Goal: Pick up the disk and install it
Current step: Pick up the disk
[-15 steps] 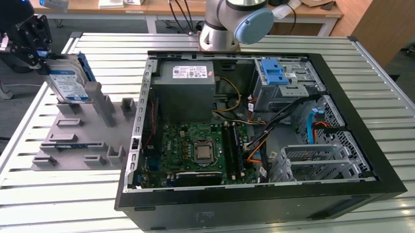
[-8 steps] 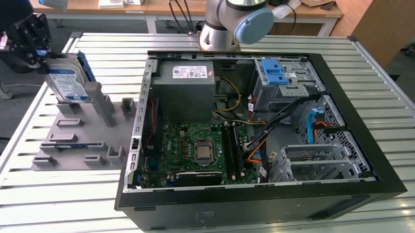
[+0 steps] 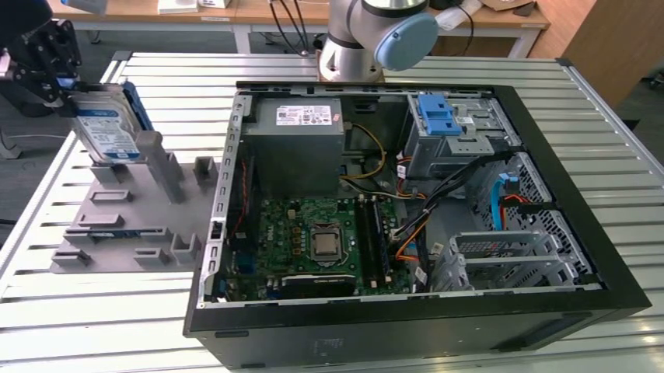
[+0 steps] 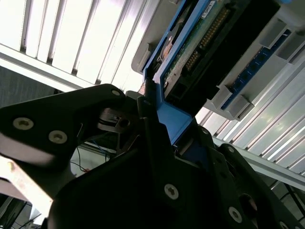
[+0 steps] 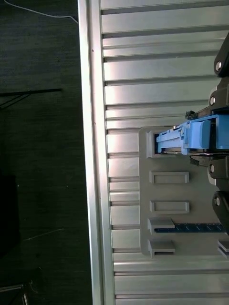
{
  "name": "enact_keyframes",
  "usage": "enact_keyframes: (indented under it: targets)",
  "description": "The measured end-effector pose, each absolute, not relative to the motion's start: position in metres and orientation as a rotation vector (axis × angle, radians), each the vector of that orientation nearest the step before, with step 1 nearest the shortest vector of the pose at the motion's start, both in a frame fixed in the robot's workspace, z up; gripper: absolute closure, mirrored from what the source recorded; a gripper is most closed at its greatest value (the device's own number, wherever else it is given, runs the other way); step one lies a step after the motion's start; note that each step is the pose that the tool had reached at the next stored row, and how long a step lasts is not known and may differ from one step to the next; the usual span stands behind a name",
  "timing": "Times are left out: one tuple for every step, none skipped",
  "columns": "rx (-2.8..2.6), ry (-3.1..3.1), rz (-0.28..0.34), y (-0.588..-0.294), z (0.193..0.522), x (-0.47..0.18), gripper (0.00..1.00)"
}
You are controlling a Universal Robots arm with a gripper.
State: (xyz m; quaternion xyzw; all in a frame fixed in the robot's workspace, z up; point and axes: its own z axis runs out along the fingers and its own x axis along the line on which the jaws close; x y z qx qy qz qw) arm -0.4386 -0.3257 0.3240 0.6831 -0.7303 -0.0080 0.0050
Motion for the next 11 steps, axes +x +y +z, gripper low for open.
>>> enact_keyframes:
  targets:
    - [2.139, -2.287, -0.025, -0.3257, 0.3243, -0.4386, 0.63]
    - [2.139, -2.287, -0.025, -0.3257, 0.3245, -0.4386, 0.63]
    - [2.139, -2.287, -0.025, -0.3257, 0.3249, -0.4386, 0.63]
    - [2.139, -2.287, -0.025, -0.3257, 0.3251, -0.4386, 0.63]
    - [2.139, -2.287, -0.025, -0.3257, 0.3253, -0.4386, 0.63]
    - [2.139, -2.287, -0.025, -0.3257, 0.3256, -0.4386, 0.63]
    - [2.139, -2.287, -0.025, -0.3257, 0.3258, -0.4386, 0.63]
    - [2.139, -2.287, -0.025, -0.3257, 0.3260, -0.4386, 0.63]
    - [2.139, -2.287, -0.025, -0.3257, 0.3263, -0.4386, 0.63]
    - [2.139, -2.287, -0.025, -0.3257, 0.3265, -0.4386, 0.63]
    - [2.139, -2.287, -0.025, -0.3257, 0.3268, -0.4386, 0.63]
